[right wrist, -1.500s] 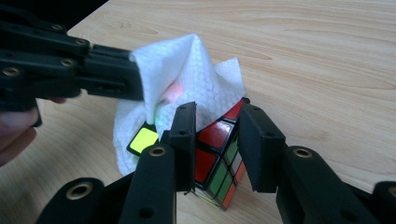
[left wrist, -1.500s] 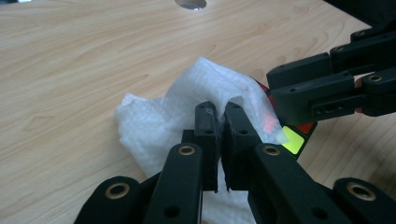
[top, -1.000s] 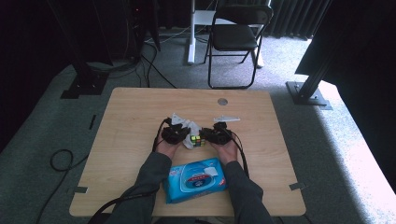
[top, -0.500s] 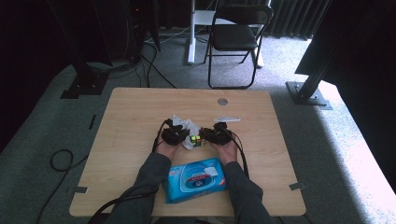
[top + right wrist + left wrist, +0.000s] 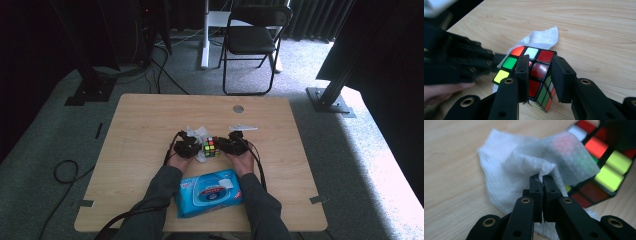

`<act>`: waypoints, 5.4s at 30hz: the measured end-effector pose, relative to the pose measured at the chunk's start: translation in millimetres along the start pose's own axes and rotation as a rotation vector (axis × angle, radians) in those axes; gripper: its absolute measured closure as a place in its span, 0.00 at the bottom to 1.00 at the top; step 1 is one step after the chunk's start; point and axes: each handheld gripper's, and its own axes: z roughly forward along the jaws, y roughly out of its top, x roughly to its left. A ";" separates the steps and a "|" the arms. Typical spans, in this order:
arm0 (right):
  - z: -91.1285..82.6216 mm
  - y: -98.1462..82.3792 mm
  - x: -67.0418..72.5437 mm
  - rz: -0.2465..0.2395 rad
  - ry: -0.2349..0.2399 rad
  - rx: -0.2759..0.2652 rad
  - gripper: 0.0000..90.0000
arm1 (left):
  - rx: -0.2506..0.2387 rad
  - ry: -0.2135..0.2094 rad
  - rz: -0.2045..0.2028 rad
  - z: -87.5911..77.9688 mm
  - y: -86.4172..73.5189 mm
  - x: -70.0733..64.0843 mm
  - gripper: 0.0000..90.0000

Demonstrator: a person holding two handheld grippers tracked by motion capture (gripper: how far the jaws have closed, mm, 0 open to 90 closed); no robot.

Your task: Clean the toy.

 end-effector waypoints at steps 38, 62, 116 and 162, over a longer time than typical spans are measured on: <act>0.0 -1.6 -0.4 0.015 0.003 -0.010 0.76 | -0.110 0.000 -0.009 -36.3 -5.4 9.5 0.98; 0.1 -1.6 -1.3 0.020 0.010 -0.010 0.76 | -0.097 -0.055 0.063 -34.7 6.9 -8.1 0.98; 0.2 -3.2 -2.4 0.037 0.017 -0.019 0.76 | -0.011 -0.079 0.039 -18.8 -8.2 -3.6 0.98; 0.3 -3.6 -2.8 0.046 0.022 -0.023 0.77 | -0.008 -0.118 0.075 -25.4 -6.7 -11.2 0.98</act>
